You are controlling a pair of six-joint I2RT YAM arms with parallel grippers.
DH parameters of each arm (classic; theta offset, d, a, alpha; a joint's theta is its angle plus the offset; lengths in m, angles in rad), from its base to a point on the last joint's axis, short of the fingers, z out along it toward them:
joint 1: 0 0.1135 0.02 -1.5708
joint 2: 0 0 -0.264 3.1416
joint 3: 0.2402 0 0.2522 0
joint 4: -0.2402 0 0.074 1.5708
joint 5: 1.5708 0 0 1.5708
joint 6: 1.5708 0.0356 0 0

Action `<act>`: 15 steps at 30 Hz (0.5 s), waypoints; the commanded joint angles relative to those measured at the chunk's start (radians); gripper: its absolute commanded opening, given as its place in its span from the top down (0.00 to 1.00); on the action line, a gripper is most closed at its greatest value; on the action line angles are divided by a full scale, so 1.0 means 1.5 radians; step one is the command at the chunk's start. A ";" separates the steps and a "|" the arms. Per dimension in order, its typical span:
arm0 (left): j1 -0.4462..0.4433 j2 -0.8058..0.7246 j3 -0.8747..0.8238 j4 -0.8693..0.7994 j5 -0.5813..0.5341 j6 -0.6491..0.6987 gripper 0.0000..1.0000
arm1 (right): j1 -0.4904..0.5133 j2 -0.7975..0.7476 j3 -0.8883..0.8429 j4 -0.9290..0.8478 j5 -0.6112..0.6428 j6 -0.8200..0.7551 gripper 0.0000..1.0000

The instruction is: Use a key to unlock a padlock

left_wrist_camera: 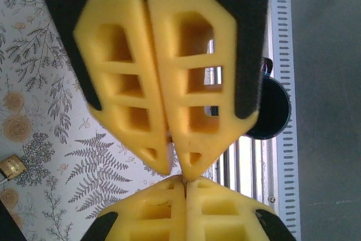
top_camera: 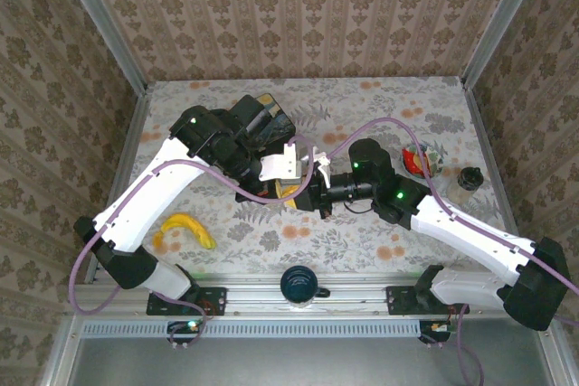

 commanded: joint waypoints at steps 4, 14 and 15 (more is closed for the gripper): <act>0.014 -0.027 -0.005 0.025 0.008 -0.027 1.00 | -0.012 -0.008 -0.012 -0.011 0.004 0.009 1.00; 0.044 -0.059 -0.020 0.078 0.025 -0.063 0.91 | -0.064 -0.036 -0.051 0.042 -0.008 0.070 1.00; 0.048 -0.062 -0.022 0.083 0.030 -0.064 0.91 | -0.067 -0.037 -0.053 0.047 -0.011 0.076 1.00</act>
